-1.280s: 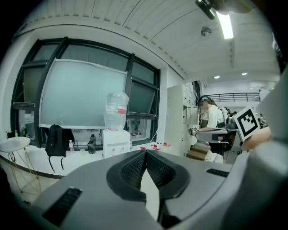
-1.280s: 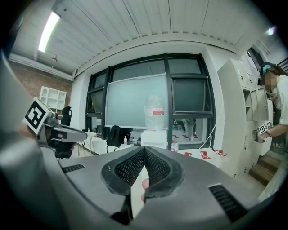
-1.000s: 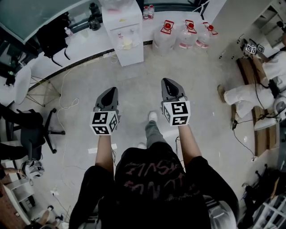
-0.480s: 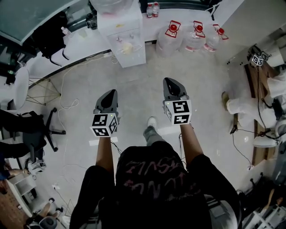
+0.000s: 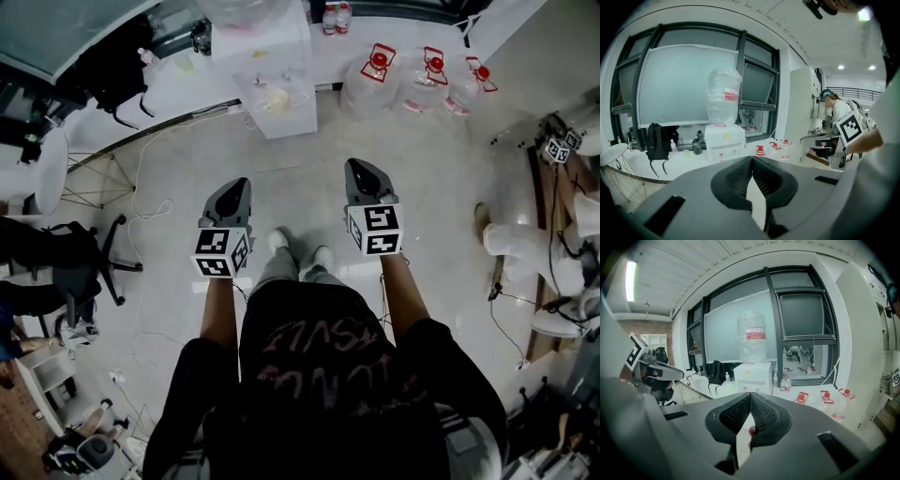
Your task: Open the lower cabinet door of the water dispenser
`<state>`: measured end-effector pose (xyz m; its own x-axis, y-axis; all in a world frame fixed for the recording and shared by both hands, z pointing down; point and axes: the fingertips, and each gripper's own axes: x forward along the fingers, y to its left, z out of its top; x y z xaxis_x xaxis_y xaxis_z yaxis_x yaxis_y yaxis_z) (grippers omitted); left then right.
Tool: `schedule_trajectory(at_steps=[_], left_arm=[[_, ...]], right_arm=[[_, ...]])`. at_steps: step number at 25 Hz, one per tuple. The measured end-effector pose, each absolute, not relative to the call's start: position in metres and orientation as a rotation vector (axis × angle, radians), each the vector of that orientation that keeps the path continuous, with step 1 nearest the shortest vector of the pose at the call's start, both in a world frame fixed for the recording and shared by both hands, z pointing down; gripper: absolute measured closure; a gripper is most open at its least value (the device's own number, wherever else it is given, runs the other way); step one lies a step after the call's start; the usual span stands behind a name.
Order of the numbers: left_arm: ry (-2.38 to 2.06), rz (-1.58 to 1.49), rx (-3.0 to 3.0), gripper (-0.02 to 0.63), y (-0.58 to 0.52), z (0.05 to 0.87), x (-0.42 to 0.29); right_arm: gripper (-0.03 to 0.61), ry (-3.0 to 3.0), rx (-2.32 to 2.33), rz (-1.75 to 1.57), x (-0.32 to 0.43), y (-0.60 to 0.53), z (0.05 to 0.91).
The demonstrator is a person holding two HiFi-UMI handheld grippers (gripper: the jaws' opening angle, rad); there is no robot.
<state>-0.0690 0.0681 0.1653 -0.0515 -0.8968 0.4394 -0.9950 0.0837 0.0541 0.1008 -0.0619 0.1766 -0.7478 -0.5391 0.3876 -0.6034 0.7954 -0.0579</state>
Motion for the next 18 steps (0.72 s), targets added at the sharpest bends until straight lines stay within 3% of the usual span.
schedule_trajectory(at_steps=[18], left_arm=[[-1.922, 0.343, 1.885, 0.601, -0.002, 0.217, -0.138]], right_arm=[[0.566, -2.556, 0.864, 0.264, 0.033, -0.118, 0.222]])
